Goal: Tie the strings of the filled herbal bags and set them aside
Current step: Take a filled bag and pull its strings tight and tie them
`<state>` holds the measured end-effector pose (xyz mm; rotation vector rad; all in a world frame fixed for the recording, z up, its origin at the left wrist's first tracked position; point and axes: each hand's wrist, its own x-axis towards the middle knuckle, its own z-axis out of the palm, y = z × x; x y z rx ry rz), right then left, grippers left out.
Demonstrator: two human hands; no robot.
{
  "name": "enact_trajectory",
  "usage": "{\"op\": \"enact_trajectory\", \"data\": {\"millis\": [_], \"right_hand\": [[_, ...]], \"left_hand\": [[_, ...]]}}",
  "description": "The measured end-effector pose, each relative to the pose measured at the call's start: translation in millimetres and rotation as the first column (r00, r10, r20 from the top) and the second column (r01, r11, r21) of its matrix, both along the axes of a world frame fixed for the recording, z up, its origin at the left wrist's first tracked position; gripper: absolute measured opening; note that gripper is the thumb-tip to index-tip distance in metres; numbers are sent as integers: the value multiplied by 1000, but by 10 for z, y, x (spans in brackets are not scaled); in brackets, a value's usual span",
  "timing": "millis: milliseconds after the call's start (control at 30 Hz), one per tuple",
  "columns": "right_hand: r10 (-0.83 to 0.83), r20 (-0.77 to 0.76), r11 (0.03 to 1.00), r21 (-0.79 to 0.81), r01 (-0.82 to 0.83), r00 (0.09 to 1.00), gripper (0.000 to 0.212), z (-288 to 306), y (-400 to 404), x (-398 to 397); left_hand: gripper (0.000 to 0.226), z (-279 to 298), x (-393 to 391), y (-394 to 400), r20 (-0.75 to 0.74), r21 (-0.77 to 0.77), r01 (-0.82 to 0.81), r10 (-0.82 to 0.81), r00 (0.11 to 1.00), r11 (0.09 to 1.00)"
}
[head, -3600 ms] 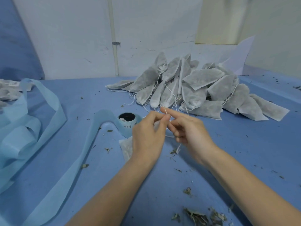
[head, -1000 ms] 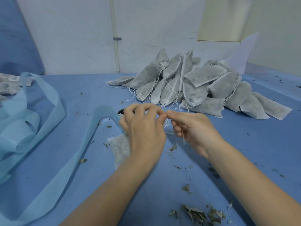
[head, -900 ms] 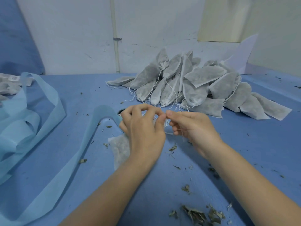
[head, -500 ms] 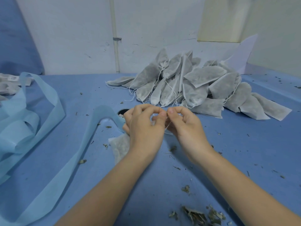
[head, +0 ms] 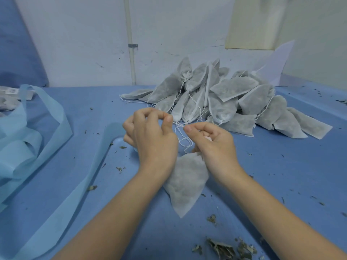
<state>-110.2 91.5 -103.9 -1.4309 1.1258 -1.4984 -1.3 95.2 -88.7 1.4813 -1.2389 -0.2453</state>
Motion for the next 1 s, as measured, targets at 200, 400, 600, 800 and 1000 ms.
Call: {"op": "enact_trajectory", "data": {"millis": [200, 400, 600, 800, 1000], "right_hand": [[-35, 61, 999, -32, 37, 998, 8, 40, 20, -31], [-222, 399, 974, 122, 189, 890, 18, 37, -55, -96], [-452, 563, 892, 268, 364, 692, 53, 26, -140, -199], [-437, 488, 899, 243, 363, 756, 44, -5, -179, -245], [-137, 289, 990, 58, 125, 947, 18, 8, -126, -209]], "left_hand": [[11, 2, -22, -3, -24, -32, 122, -122, 992, 992], [10, -40, -49, 34, -66, 25, 283, -281, 957, 959], [58, -76, -128, 43, -605, 245, 519, -289, 742, 819], [12, -151, -171, 26, -806, 122, 652, -309, 505, 749], [21, -129, -142, 22, -872, 76, 651, -266, 410, 756]]}}
